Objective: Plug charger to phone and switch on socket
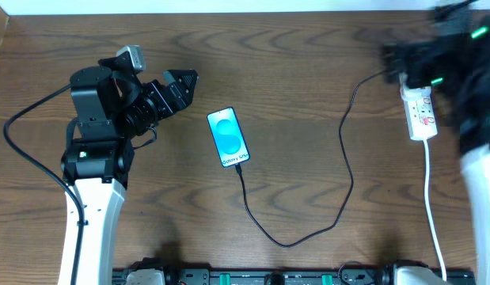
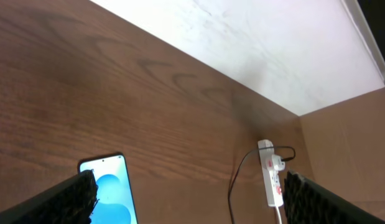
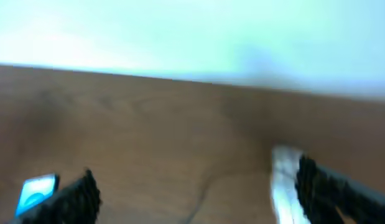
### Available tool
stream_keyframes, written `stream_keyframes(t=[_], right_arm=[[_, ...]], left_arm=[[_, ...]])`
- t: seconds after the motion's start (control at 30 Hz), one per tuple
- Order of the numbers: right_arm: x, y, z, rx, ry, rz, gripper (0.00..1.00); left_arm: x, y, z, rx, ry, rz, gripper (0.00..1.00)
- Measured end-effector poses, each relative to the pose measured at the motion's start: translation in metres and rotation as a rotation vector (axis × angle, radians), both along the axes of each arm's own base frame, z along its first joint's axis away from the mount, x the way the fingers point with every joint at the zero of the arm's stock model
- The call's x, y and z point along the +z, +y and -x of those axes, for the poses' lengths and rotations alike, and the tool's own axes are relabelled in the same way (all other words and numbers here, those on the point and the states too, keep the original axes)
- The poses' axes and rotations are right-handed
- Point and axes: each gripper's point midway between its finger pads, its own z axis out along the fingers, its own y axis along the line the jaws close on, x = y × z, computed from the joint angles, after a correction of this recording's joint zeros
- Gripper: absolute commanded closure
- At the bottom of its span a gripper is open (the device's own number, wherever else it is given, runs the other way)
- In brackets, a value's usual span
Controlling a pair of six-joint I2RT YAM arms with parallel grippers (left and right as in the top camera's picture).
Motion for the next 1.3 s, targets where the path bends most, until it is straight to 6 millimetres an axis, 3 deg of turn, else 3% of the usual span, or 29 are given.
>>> stream_keyframes(t=[0.03, 0.1, 0.17, 0.27, 0.5, 0.63, 0.83, 0.9, 1.3], right_arm=[[0.007, 0.02, 0.007, 0.064, -0.091, 0.051, 0.01], [0.007, 0.041, 0.023, 0.135, -0.187, 0.115, 0.01], [0.0, 0.046, 0.044, 0.167, -0.268, 0.166, 0.01], [-0.019, 0.036, 0.069, 0.154, -0.359, 0.209, 0.01], [-0.089, 0.007, 0.129, 0.087, -0.467, 0.255, 0.01], [-0.131, 0.001, 0.15, 0.077, -0.499, 0.263, 0.01], [-0.18, 0.007, 0.16, 0.121, -0.468, 0.254, 0.01], [-0.187, 0.009, 0.163, 0.136, -0.455, 0.251, 0.01], [-0.181, 0.014, 0.166, 0.141, -0.462, 0.167, 0.01]], left_arm=[[0.0, 0.0, 0.0, 0.0, 0.001, 0.001, 0.05], [0.0, 0.0, 0.0, 0.0, 0.0, 0.0, 0.05], [0.0, 0.0, 0.0, 0.0, -0.001, 0.0, 0.05], [0.0, 0.0, 0.0, 0.0, -0.001, 0.0, 0.05], [0.0, 0.0, 0.0, 0.001, 0.0, 0.0, 0.05], [0.0, 0.0, 0.0, 0.001, 0.002, 0.0, 0.05], [0.0, 0.0, 0.0, 0.0, 0.001, 0.001, 0.05], [0.0, 0.0, 0.0, 0.0, 0.001, 0.0, 0.05], [0.0, 0.0, 0.0, 0.0, 0.001, 0.0, 0.05]])
